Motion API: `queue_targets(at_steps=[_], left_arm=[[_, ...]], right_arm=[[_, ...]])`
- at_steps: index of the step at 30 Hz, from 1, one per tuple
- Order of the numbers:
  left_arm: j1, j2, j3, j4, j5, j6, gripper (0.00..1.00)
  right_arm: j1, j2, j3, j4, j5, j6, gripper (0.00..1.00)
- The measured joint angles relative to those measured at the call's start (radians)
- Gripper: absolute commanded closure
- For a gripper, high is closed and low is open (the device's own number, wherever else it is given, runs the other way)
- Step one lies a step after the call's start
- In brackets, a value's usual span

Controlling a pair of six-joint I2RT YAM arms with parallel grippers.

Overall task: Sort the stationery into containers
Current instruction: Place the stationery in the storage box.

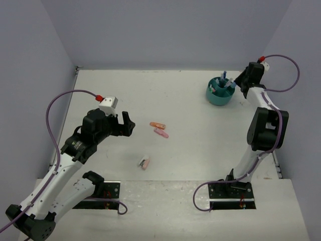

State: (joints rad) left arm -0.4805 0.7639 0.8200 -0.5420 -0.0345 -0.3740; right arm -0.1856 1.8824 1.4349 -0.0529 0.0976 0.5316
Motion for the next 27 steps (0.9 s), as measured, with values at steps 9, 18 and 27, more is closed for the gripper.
queue_targets(at_steps=[9, 18, 27], left_arm=[[0.0, 0.002, 0.0, 0.002, 0.0, 0.0, 0.0], [0.0, 0.003, 0.0, 0.002, 0.0, 0.0, 0.0], [0.0, 0.003, 0.0, 0.002, -0.005, 0.0, 0.0]], right_arm=[[0.0, 0.045, 0.014, -0.068, -0.045, -0.002, 0.8], [0.0, 0.045, 0.02, -0.094, -0.064, -0.014, 0.61], [0.0, 0.016, 0.022, -0.12, -0.067, -0.019, 0.57]])
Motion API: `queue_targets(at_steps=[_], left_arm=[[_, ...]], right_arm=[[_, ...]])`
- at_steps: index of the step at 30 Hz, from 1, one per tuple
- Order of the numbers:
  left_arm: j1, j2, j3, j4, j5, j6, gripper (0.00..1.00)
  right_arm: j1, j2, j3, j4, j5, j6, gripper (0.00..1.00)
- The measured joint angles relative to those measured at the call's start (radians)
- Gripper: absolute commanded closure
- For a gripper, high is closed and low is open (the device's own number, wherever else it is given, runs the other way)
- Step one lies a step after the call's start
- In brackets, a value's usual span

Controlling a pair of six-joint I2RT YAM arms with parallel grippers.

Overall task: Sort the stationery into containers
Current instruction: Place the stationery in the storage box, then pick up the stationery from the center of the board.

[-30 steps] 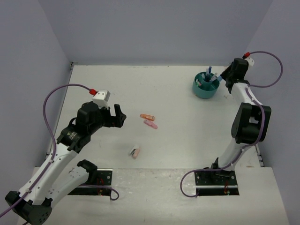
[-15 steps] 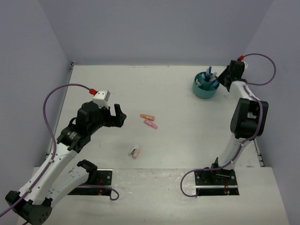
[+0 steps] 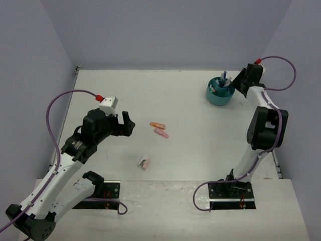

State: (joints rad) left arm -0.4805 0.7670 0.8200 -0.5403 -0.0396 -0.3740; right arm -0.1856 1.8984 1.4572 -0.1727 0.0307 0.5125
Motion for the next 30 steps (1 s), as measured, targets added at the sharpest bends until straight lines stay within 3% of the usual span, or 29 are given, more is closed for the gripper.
queue_targets(at_steps=[3, 7, 11, 14, 17, 20, 25, 30], left_arm=[[0.0, 0.0, 0.0, -0.001, -0.046, -0.007, 0.0], [0.002, 0.001, 0.0, -0.019, -0.151, -0.032, 0.0], [0.023, -0.011, 0.0, -0.042, -0.251, -0.058, 0.0], [0.047, -0.054, 0.0, -0.052, -0.293, -0.066, 0.0], [0.053, -0.088, 0.0, -0.051, -0.309, -0.071, 0.0], [0.053, -0.092, 0.0, -0.05, -0.309, -0.071, 0.0], [0.053, -0.062, 0.0, -0.05, -0.3, -0.071, 0.0], [0.054, -0.06, 0.0, -0.049, -0.284, -0.07, 0.0]], right_arm=[[0.0, -0.108, -0.064, 0.014, -0.003, 0.008, 0.57], [0.05, -0.396, -0.207, 0.059, 0.005, -0.01, 0.56], [0.278, -0.645, -0.254, 0.109, -0.029, -0.107, 0.55], [0.525, -0.693, -0.246, 0.107, -0.088, -0.215, 0.49], [0.702, -0.595, -0.197, 0.034, -0.086, -0.314, 0.48], [0.793, -0.38, -0.105, -0.046, -0.073, -0.394, 0.5], [0.864, 0.007, 0.088, -0.282, -0.029, -0.521, 0.5], [0.887, 0.207, 0.266, -0.442, -0.016, -0.603, 0.5]])
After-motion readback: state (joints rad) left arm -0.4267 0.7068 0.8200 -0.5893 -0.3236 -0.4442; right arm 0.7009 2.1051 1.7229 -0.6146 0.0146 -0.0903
